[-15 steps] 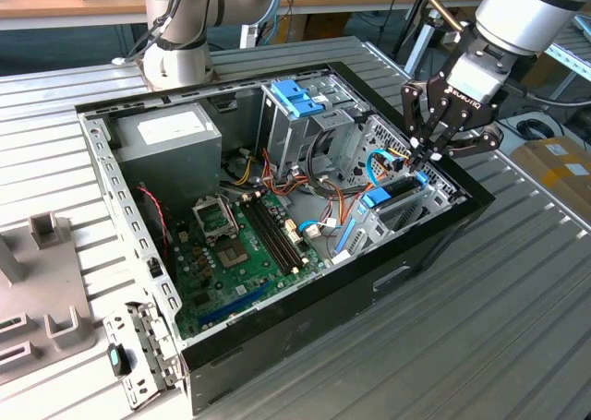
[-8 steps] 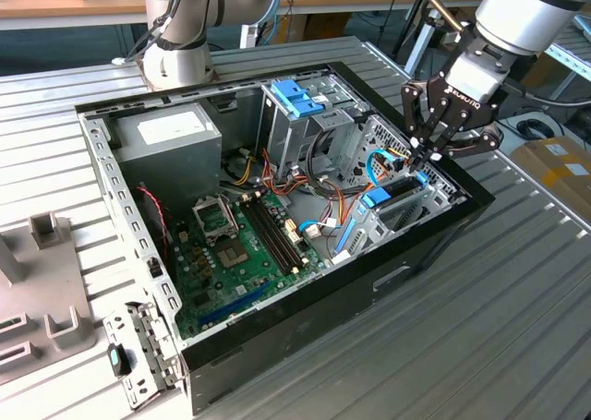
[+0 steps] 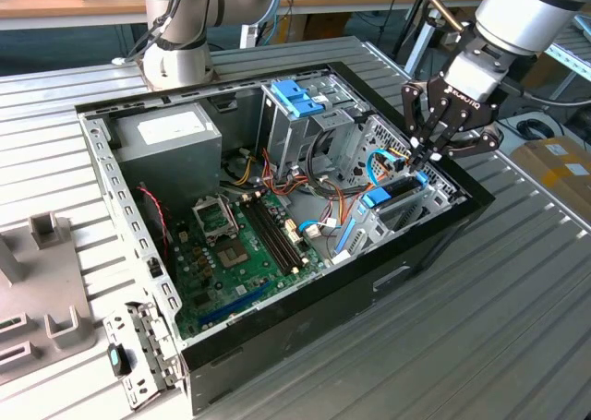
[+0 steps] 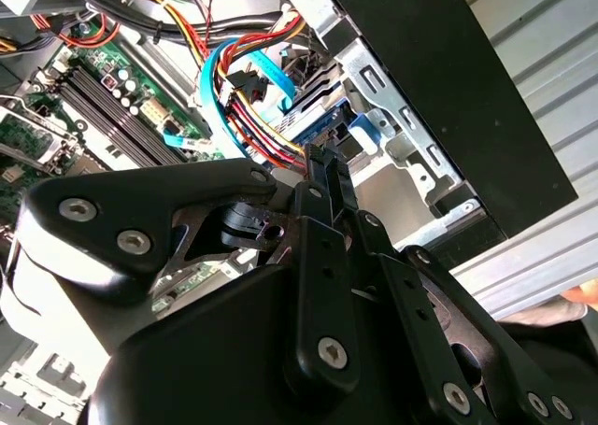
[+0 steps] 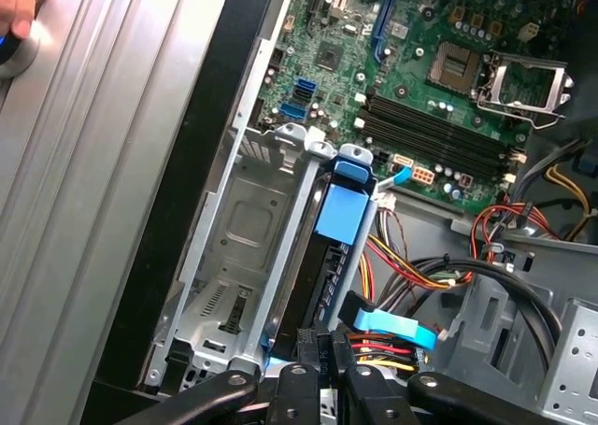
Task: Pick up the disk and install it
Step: 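Insert the first disk wire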
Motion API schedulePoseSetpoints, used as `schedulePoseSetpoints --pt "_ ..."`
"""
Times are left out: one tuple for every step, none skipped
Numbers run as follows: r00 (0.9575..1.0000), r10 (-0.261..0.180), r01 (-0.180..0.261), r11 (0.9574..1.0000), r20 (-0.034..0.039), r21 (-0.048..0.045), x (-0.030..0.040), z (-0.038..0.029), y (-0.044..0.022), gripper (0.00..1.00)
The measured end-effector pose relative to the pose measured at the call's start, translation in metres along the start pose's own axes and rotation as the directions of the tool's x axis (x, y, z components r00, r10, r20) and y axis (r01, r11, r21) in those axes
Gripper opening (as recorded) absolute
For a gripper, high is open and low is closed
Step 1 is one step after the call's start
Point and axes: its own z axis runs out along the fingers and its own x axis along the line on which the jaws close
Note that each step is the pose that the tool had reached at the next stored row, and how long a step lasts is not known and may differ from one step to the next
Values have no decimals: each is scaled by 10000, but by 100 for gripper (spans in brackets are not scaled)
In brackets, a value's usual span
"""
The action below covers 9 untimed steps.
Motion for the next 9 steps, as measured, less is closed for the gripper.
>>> schedulePoseSetpoints --pt "10000 18 -18 10000 -1 0 0 0 0 17" --pt "10000 35 -35 10000 -2 0 0 0 0 17" --pt "10000 56 -56 10000 -3 1 0 0 0 17" --pt "10000 75 -75 10000 -4 1 0 0 0 17" --pt "10000 94 -94 10000 -5 2 0 0 0 17" --pt "9999 112 -112 9999 -5 2 0 0 0 17" --pt "9999 155 -155 9999 -8 3 0 0 0 17" --pt "9999 171 -171 9999 -8 4 0 0 0 17" --pt "9998 189 -189 9998 -9 4 0 0 0 17"
